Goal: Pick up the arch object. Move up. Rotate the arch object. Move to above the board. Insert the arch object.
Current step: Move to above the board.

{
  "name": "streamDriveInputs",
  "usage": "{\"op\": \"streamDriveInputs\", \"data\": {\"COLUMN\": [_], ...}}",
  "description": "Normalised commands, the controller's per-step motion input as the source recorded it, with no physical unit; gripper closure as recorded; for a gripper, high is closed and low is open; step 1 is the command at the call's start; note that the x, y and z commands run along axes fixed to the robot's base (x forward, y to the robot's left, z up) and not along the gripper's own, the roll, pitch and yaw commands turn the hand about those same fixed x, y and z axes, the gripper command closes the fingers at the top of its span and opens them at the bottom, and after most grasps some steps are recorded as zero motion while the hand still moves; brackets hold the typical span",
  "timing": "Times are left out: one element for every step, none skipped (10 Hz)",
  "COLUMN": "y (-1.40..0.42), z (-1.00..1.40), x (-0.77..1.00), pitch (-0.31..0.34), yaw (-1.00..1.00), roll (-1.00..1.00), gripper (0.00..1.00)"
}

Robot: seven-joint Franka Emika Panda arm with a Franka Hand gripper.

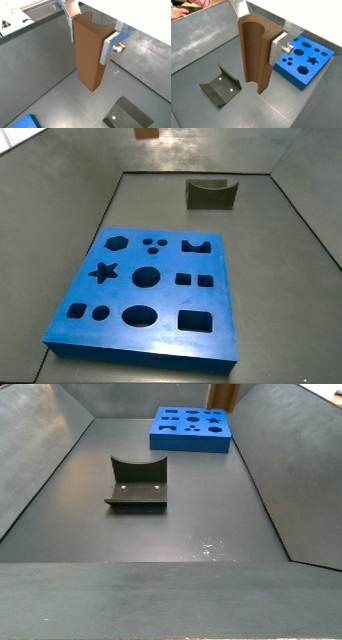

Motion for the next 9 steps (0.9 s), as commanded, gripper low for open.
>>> {"op": "streamDriveInputs", "data": {"y": [-0.01,-1.00,-1.00,-1.00,-1.00,-1.00,-1.00,-1.00,-1.00], "z": [0.29,0.06,0.03,0.04,0.04,0.04,0.05,0.05,0.05], "x": [0.01,0.24,0.25,0.28,0.29,0.30,0.30,0.31,0.32], "pitch": [0.074,0.619,0.604,0.520,0.412,0.259,0.199,0.136,0.127], "yaw": [-0.01,-0.05,-0.04,0.01,0.01,0.01,0.01,0.01,0.02], "roll": [-0.10,0.14,0.14,0.18,0.12,0.09,0.07,0.05,0.04], "gripper": [1.00,1.00,1.00,1.00,1.00,1.00,1.00,1.00,1.00]}}
